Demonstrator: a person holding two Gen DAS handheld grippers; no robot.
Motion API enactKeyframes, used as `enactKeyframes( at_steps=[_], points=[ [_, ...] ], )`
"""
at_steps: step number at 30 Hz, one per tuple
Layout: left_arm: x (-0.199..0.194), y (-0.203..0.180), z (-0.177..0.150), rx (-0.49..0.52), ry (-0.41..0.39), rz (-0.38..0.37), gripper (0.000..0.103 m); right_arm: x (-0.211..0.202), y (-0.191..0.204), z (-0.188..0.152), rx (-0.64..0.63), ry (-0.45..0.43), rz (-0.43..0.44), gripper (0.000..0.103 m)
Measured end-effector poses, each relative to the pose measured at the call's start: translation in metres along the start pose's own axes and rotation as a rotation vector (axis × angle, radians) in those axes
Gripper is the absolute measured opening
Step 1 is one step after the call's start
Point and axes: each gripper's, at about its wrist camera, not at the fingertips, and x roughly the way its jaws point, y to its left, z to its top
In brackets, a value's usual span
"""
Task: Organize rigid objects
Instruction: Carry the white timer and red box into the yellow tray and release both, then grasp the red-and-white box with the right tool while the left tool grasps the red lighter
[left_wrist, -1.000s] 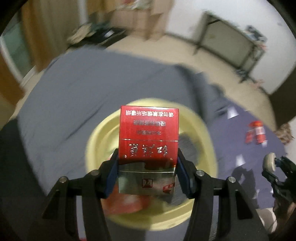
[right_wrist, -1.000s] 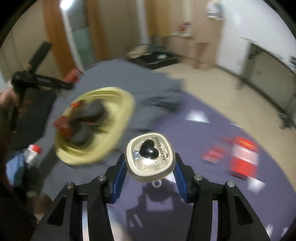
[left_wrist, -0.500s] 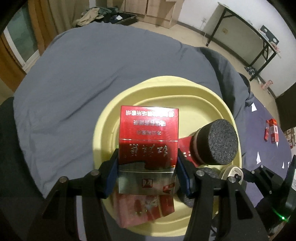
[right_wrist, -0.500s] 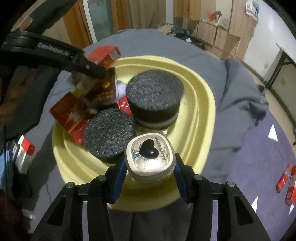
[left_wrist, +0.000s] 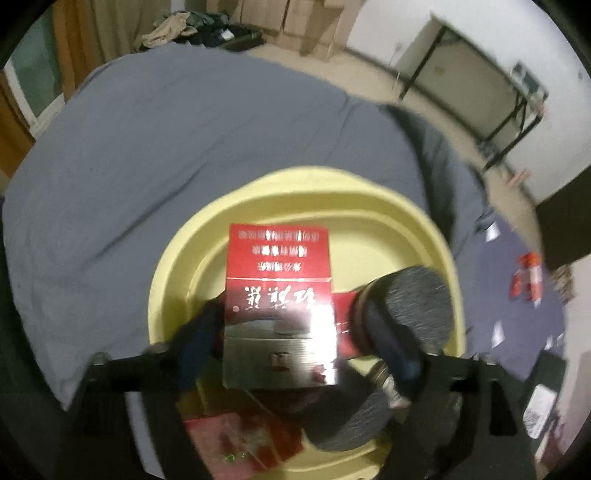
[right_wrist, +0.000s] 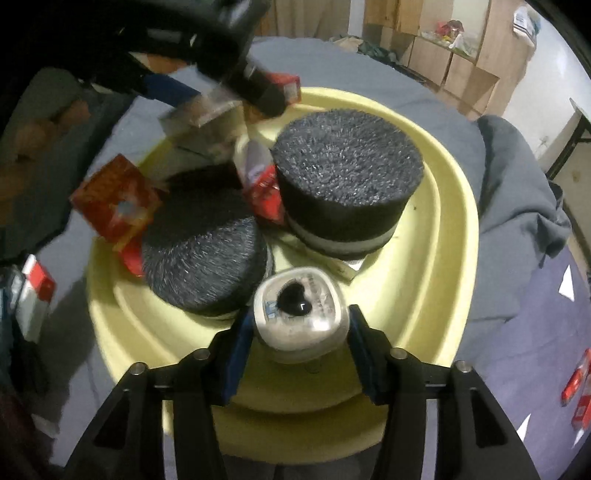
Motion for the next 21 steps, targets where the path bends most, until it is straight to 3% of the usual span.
enactKeyframes(
  at_steps=[2, 4, 9, 12, 15, 18, 20, 21],
  points=[
    [-0.017, 0.000, 0.000, -0.018, -0.050, -0.016, 0.103, -0.018, -0.004, -0.007, 0.018, -0.048, 0.040, 0.091],
    [-0.036, -0.006, 0.002, -0.021, -0.095, -0.061, 0.103, -0.040, -0.009, -0.013, 0.035, -0.099, 0.071, 0.103],
    [-0.058, -0.054, 0.012, 0.030, -0.113, -0.120, 0.103, -0.115, -0.064, -0.056, 0.155, -0.235, 0.016, 0.103],
    [-0.054, -0.102, 0.016, 0.113, -0.083, -0.136, 0.103, -0.147, -0.130, -0.101, 0.273, -0.268, -0.170, 0.103],
    [-0.035, -0.165, 0.016, 0.210, -0.040, -0.180, 0.103, -0.161, -0.206, -0.145, 0.493, -0.221, -0.336, 0.103],
    [-0.009, -0.221, 0.013, 0.252, 0.031, -0.192, 0.103, -0.165, -0.262, -0.176, 0.677, -0.243, -0.386, 0.103],
    [0.001, -0.244, 0.004, 0.260, 0.083, -0.197, 0.103, -0.155, -0.280, -0.182, 0.700, -0.242, -0.407, 0.103],
    [0.003, -0.259, -0.002, 0.333, 0.100, -0.209, 0.103, -0.145, -0.285, -0.180, 0.697, -0.234, -0.403, 0.103]
  ],
)
